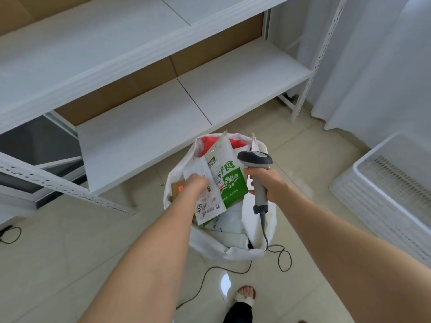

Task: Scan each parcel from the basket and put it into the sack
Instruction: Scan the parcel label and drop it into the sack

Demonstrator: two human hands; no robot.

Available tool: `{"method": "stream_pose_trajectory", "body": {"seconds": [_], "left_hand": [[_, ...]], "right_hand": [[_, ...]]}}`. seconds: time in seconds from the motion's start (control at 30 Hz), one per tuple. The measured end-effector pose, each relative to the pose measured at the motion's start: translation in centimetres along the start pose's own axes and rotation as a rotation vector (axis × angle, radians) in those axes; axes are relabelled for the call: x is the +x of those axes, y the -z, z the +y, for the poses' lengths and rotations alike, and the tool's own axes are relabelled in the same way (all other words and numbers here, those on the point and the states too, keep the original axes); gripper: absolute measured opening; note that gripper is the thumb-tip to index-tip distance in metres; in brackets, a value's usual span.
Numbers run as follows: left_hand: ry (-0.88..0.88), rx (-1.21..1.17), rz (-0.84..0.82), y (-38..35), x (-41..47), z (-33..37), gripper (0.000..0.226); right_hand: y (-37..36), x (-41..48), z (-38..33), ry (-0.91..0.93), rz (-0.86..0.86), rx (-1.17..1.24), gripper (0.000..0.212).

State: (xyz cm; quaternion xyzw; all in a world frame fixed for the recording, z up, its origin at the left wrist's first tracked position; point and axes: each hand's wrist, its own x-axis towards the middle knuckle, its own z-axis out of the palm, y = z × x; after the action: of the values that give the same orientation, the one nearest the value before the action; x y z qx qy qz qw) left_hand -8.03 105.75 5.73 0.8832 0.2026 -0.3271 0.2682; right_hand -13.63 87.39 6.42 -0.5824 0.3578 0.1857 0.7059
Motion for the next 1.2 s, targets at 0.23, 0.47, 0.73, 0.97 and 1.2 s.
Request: {"method": "stream_pose_trajectory", "body": {"seconds": [0.23,0.47,0.73,0.97,1.2], "left_hand": [[-0.258,-0.181,0.134,-0.2,-4.3,8.8,0.019],[-0.559,0.005,0.064,-9.7,-13.7,21.3,0.032],[-0.741,0.093,-0.014,-27.5,-25.9,33.9,0.027],[-0.837,0.234,-0.123,-40.9,-32.4,41.4,0.028],[-0.853,0.338,-0.214,-52.0,-32.1,48.8,0.027]], "right_hand": [[4.9,-5.3,-2.9,0.096,0.008,0.126,0.006],[19.0,-11.2,-4.3,0.202,0.194,0.418,0.008],[41.6,-16.3,-1.1,0.262,0.354,0.667,0.016],[57.0,-18.2,2.2,0.187,0.468,0.932,0.022],[68.4,-13.9,3.5,0.116,0.550,1.042,0.027]]}}
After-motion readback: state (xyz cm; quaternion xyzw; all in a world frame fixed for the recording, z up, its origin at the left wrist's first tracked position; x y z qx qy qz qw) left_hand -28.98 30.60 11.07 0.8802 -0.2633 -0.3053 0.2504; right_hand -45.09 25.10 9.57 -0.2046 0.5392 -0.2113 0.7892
